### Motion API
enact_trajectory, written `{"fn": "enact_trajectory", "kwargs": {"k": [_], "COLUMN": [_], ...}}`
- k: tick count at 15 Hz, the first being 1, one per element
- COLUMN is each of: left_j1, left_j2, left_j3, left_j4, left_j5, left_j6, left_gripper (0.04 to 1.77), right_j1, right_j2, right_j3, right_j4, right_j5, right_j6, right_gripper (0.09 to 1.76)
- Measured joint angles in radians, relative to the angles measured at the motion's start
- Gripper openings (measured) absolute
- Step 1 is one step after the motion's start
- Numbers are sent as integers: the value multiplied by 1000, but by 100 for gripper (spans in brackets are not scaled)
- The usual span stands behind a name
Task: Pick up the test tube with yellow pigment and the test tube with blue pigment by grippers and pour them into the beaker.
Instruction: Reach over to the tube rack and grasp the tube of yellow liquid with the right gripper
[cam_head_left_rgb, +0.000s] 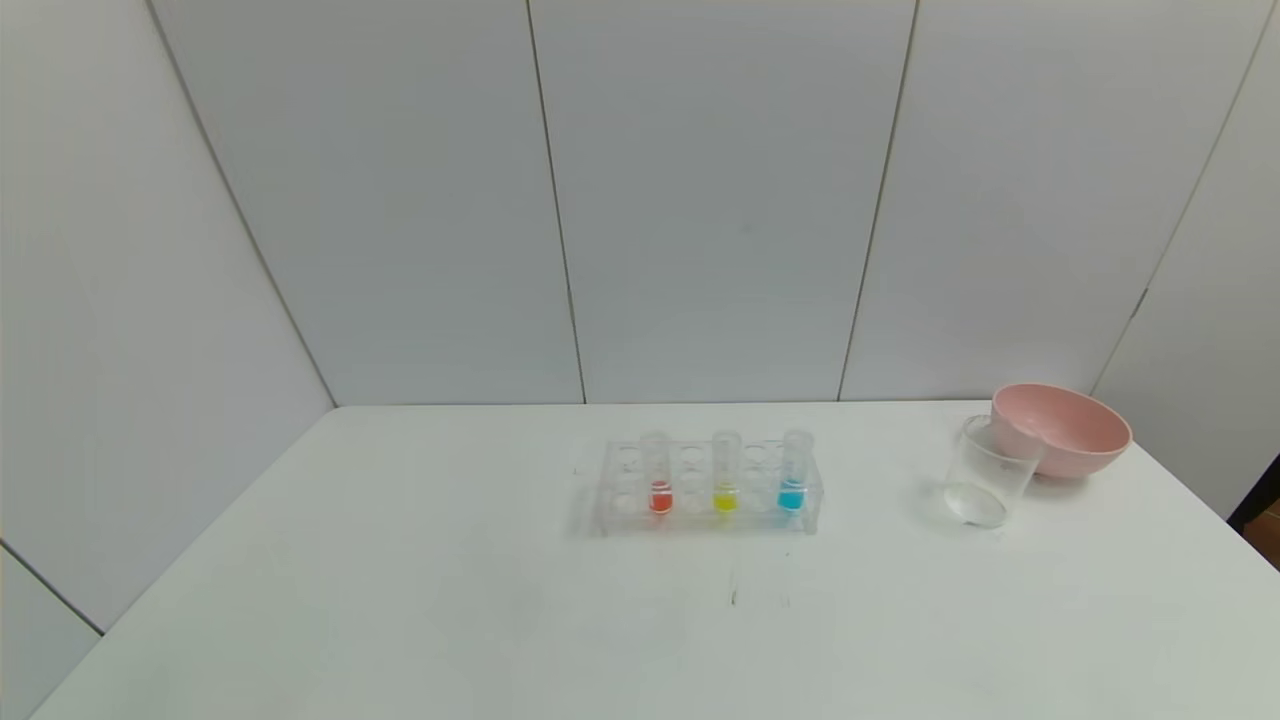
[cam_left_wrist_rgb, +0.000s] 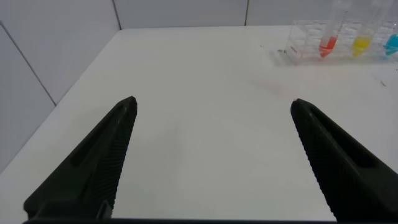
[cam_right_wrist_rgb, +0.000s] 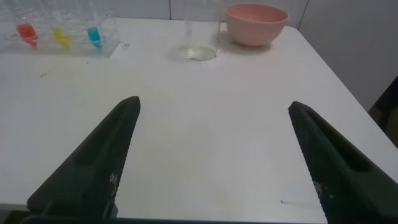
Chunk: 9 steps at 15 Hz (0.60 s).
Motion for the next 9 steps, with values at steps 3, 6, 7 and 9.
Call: {"fn": "enact_trajectory", "kwargs": {"k": [3,6,7,9], "left_j1": [0,0,0,0], "left_j2": [0,0,0,0], "left_j3": [0,0,0,0], "left_j4": [0,0,0,0], "left_j5": [0,0,0,0], "left_j6": [0,0,0,0], "left_gripper": [176,176,176,176], "right_j1": [0,0,0,0], "right_j2": [0,0,0,0], "right_j3": [0,0,0,0], "right_j4": [0,-1,-3,-4], "right_j5": [0,0,-1,-1], "right_j6": [1,3,8,10], "right_gripper": [171,171,171,171]}}
